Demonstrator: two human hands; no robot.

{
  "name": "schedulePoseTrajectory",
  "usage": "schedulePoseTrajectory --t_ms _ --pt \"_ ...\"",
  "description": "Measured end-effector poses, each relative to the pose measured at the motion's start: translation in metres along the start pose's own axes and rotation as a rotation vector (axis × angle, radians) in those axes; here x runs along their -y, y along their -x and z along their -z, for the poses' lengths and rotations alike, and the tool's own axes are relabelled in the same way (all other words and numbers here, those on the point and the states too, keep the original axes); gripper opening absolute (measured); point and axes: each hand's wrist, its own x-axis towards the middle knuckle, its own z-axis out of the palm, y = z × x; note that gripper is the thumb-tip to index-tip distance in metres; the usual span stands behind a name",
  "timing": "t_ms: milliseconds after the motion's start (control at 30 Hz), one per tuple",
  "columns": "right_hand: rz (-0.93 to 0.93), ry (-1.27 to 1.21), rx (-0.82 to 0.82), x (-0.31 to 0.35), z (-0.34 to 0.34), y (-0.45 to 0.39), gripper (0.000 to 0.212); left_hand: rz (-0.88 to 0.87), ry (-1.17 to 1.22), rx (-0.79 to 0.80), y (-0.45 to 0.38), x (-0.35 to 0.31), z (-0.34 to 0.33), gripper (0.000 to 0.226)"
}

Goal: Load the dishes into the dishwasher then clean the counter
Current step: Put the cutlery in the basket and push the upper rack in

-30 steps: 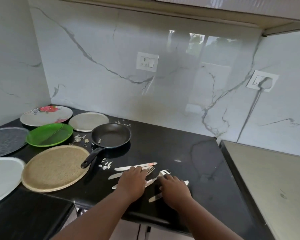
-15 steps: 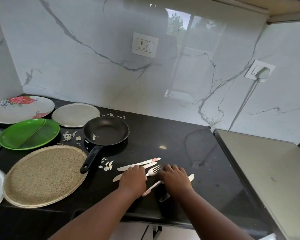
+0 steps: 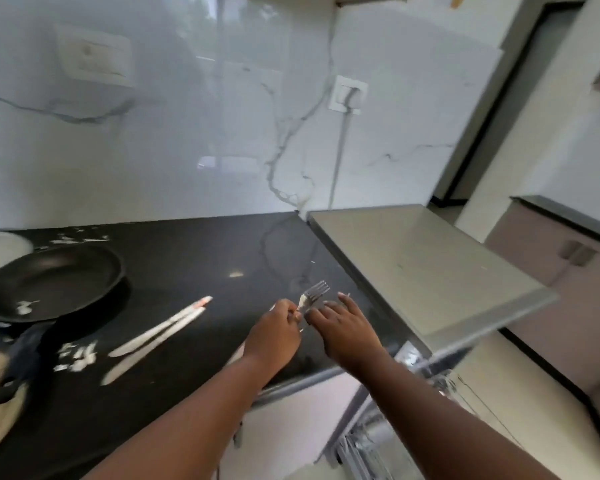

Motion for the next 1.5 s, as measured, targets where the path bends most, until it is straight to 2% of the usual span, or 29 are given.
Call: schedulePoseTrajectory --t_ms 200,233,333,400,467,633,700,767,833,967,1067,1200,1333,1400,1500 --pt "-0.303 0.169 -0.053 -0.082 0.001 0.126 0.033 -0.144 -0.005 0.218 0.033 -0.084 -0.114 0.02" --pt "-0.37 0.158 -0.037 -0.093 0.0 0.149 0.034 -0.184 -0.03 0.238 0.042 -0.1 -0.133 0.021" --pt "-0.552 0.038 0.15 -0.121 0.002 0.215 0.031 -0.258 -0.064 0.308 0.067 -0.144 -0.186 0.021" --pt "-0.689 -0.15 0.226 -0.138 0.0 0.256 0.026 -0.263 -0.079 0.355 0.087 -0.169 -0.225 0.021" --pt "-0.911 -0.435 0.193 -0.153 -0.008 0.298 0.027 -0.224 -0.063 0.393 0.109 -0.194 -0.269 0.017" --pt "-1.419 -1.064 0.022 -0.186 -0.05 0.396 0.024 0.014 0.082 0.658 0.183 -0.239 -0.38 0.011" --pt "-1.617 -1.206 -0.091 -0.197 -0.072 0.428 0.013 0.105 0.116 0.754 0.203 -0.243 -0.408 0.007" --pt "-1.757 -1.335 -0.194 -0.204 -0.093 0.454 0.016 0.162 0.107 0.818 0.212 -0.242 -0.422 0.01" --pt "-1.842 -1.5 -0.248 -0.211 -0.115 0.473 0.018 0.181 0.037 0.834 0.206 -0.236 -0.431 0.014" --pt "-2.006 -1.571 -0.212 -0.217 -0.152 0.501 0.029 0.219 -0.099 0.797 0.163 -0.206 -0.455 0.013" --pt "-2.076 -1.482 -0.042 -0.224 -0.174 0.515 0.021 0.263 -0.188 0.812 0.132 -0.185 -0.479 0.018" --pt "-2.006 -1.379 0.218 -0.259 -0.193 0.52 0.005 0.187 -0.269 0.874 0.095 -0.177 -0.516 0.018" --pt "-2.084 -1.287 0.216 -0.295 -0.217 0.516 0.015 0.064 -0.348 1.009 0.055 -0.176 -0.549 0.011" --pt "-2.183 -1.259 0.15 -0.301 -0.233 0.515 0.02 0.032 -0.389 1.045 0.038 -0.172 -0.562 0.008" --pt "-2.302 -1.327 0.104 -0.301 -0.261 0.507 0.012 0.028 -0.422 1.08 0.02 -0.159 -0.585 0.007"
